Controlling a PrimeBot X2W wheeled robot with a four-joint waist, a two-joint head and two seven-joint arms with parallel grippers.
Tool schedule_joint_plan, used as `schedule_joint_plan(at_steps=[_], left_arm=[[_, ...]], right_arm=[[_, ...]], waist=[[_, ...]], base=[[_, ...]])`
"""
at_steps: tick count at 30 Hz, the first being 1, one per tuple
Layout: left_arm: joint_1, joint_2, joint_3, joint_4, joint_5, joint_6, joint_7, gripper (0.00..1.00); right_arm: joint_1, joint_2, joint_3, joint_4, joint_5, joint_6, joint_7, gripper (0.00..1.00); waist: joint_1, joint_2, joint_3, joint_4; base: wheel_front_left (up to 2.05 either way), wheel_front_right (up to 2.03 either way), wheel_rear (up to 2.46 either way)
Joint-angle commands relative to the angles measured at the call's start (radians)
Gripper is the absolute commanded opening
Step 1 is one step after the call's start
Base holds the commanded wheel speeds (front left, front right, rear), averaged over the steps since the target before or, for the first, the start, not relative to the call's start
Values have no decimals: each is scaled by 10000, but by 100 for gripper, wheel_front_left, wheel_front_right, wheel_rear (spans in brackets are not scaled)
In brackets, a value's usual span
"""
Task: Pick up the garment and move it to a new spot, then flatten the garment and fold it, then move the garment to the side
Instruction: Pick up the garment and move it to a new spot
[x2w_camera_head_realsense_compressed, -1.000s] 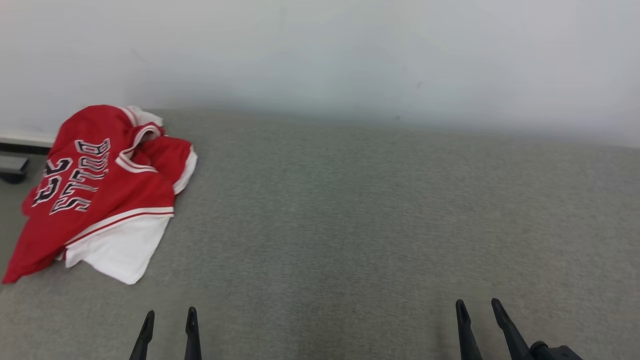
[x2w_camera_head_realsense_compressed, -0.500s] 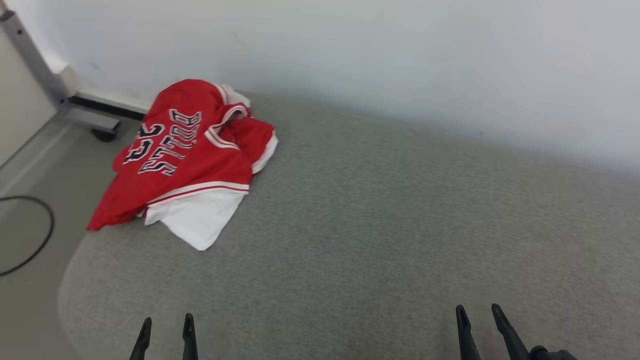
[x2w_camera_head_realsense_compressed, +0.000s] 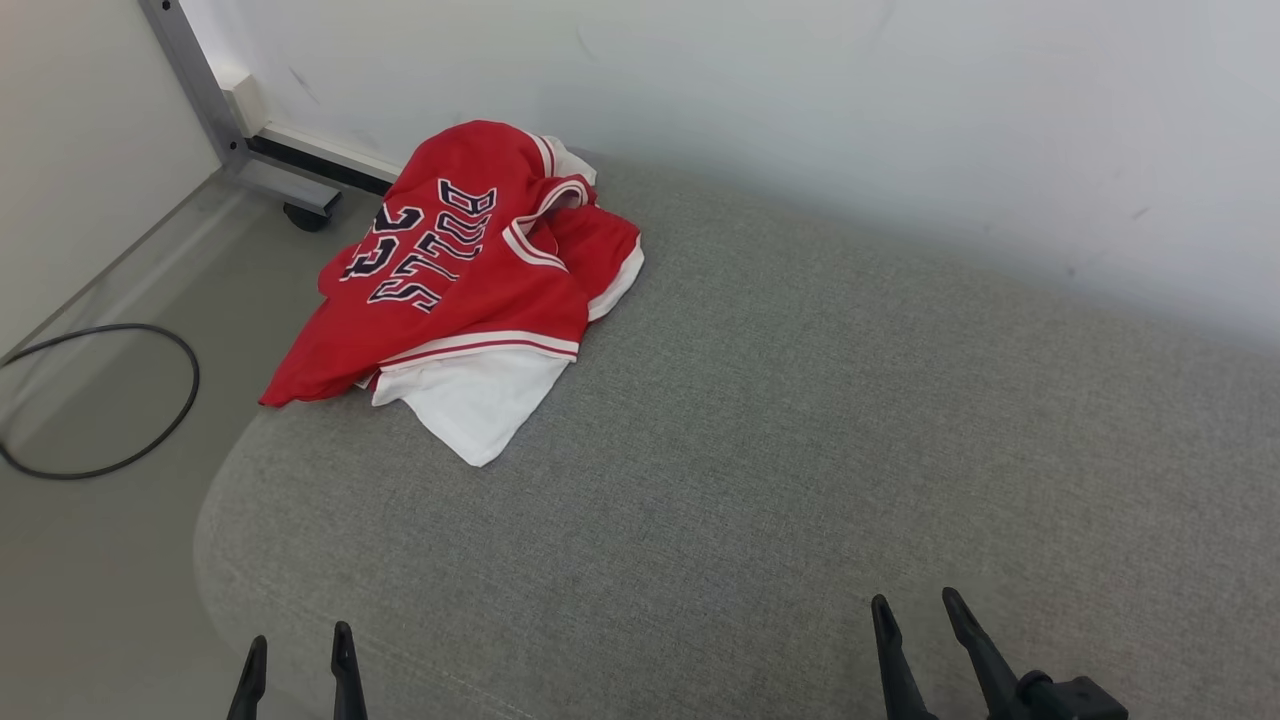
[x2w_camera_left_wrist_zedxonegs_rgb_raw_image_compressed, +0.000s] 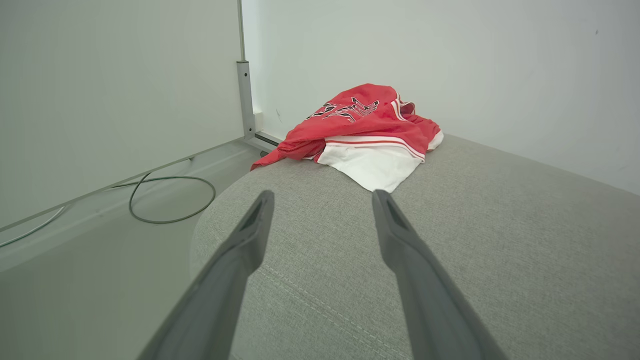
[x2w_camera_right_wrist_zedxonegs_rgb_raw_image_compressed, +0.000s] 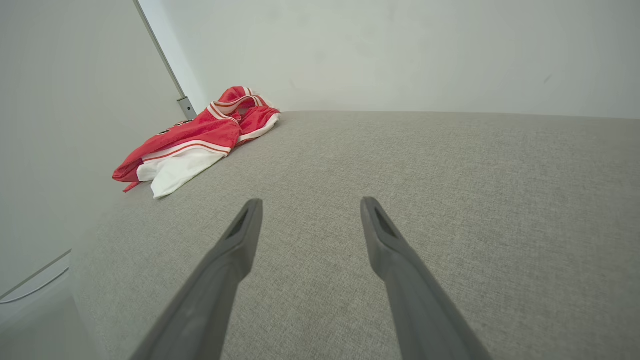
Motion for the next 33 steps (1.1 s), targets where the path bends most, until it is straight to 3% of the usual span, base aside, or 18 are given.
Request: schedule_joint_plan(at_steps=[1,11,16,25,33], left_arm=[[149,24,37,-61,-32,34,-35,100],[-35,24,169,63,-151,14,-35,100],[-727,21,522,426,-143,-408,-34,100],[-3203,12,2187,876,-163,-894,-34,100],[-5842,600,3406,1407,-471,-1095,-32,100]], right_arm=[[-64,2,54,19,-37,-21,-5,100],[35,0,83,50,54,-21,-5,100],[235,-1,-282,-111,54,-21,-5,100],[-437,0,-946,-507,-556,-21,-5,100],[-1224,0,-1756,-1013,-840,-21,-4,100]], waist=[[0,0,22,27],[0,0,-87,-44],[0,0,-128,-177],[0,0,1144,-1743],[0,0,2651,-3090]], base=[[0,0,0],[0,0,0],[0,0,0],[0,0,0],[0,0,0]])
